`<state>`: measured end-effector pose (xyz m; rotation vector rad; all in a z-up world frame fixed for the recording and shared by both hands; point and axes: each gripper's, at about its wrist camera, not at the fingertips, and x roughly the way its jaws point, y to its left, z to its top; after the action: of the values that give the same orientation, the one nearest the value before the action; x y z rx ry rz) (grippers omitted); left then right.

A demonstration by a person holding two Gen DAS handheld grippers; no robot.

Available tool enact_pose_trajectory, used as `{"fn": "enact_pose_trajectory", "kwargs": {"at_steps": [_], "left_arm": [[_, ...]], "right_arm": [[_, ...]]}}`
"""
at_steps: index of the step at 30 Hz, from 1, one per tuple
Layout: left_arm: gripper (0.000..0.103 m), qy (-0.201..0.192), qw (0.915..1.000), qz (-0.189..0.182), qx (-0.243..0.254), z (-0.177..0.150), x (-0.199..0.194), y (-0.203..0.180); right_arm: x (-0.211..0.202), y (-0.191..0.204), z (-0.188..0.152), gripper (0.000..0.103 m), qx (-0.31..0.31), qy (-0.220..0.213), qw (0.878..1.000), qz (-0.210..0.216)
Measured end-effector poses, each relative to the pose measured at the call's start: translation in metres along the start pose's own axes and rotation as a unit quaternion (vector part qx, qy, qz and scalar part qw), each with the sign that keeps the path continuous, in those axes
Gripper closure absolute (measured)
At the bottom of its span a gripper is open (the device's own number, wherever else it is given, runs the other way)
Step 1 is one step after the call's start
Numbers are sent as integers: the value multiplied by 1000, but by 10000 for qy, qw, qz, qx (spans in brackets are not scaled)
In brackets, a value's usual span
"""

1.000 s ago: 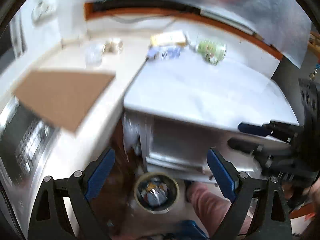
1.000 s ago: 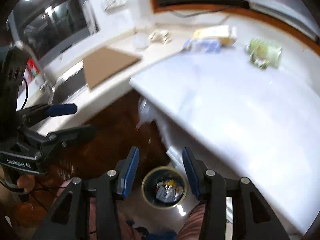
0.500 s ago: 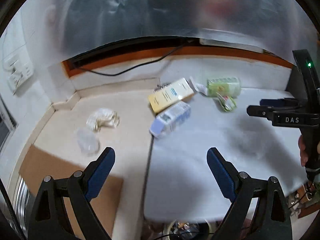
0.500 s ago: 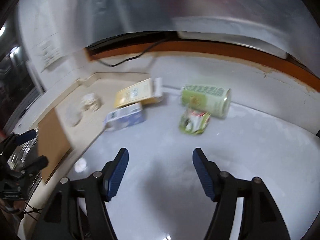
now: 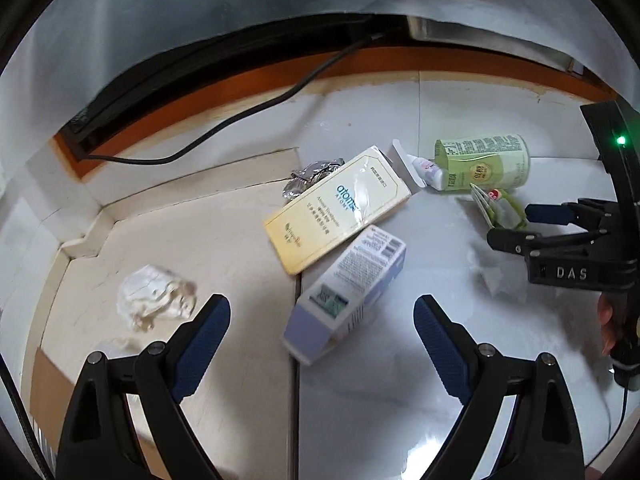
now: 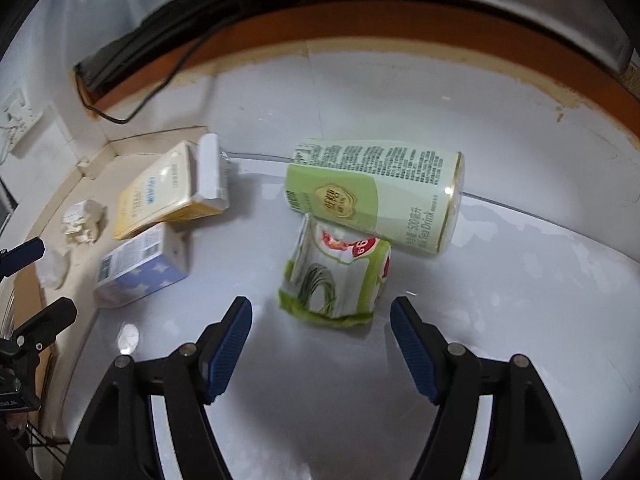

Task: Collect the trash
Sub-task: 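Grasp the white-and-blue carton with the left tool while the right tool grasps the green wrapper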

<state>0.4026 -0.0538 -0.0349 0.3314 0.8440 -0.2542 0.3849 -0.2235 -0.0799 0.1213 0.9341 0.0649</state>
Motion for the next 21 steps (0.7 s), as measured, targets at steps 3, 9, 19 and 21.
{"fn": "enact_pose_trajectory", "kwargs": {"at_steps": [3, 9, 19, 21], "left_arm": [[11, 97, 9999, -25, 35, 7, 17, -2], [11, 287, 9996, -65, 20, 13, 40, -4], [47, 456, 9985, -309, -62, 9, 56, -10], [56, 380, 9988, -293, -49, 6, 52, -14]], "right_arm": [[9, -2, 2, 30, 107, 60, 9999, -26], [13, 0, 5, 30, 145, -79, 9998, -73], [11, -5, 5, 56, 303, -330, 9989, -126], [10, -11, 4, 65, 347, -339, 9988, -42]]}}
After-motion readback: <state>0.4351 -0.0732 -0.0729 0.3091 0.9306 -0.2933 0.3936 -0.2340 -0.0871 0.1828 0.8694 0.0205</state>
